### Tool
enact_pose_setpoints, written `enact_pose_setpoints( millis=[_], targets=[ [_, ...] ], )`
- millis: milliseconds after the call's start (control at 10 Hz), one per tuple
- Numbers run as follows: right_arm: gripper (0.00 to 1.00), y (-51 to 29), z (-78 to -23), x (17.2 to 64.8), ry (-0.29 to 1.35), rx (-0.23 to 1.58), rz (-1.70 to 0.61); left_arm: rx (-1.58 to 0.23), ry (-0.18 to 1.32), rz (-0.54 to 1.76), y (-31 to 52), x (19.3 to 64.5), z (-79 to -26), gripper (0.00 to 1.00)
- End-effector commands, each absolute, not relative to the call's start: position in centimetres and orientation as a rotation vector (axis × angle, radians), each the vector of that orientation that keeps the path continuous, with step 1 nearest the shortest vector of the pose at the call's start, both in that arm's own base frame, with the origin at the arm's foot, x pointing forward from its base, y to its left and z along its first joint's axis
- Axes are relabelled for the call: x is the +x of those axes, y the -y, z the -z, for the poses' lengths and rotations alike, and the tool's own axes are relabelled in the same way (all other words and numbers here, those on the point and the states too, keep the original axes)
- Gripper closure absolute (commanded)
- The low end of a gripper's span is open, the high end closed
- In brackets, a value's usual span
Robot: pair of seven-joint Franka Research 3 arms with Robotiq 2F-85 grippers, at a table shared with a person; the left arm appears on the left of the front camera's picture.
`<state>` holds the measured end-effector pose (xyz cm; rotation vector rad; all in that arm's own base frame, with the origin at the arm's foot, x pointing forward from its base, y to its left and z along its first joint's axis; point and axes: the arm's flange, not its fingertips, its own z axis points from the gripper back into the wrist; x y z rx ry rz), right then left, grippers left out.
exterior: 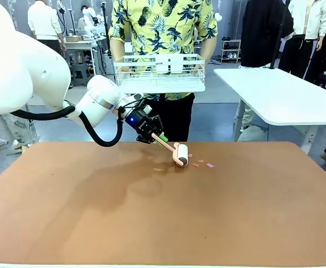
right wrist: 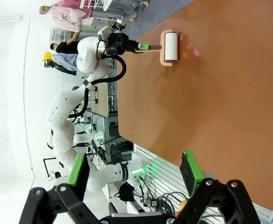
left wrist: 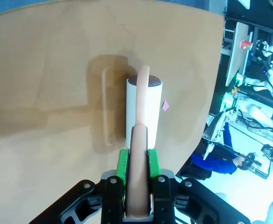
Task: Clean the table.
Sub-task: Clean the table with the Lint Roller when the human lifts the Dish drying rack.
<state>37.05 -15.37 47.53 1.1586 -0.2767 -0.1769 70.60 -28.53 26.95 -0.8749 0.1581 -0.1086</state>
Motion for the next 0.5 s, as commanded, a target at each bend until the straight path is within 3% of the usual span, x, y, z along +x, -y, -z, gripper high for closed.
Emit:
enact_pose_setpoints(
  millis=[0, 400],
  targets=[
    [0.00, 15.4, -47.8, 36.8, 0.281, 1.167, 0.162, -0.777, -0.202, 0.120, 30.0, 72.1, -23.8, 0.79],
    [0.00, 15.4, -47.8, 36.8, 0.281, 1.167, 0.162, -0.811, -0.183, 0.102, 33.3, 71.6, -22.6, 0.79]
  ],
)
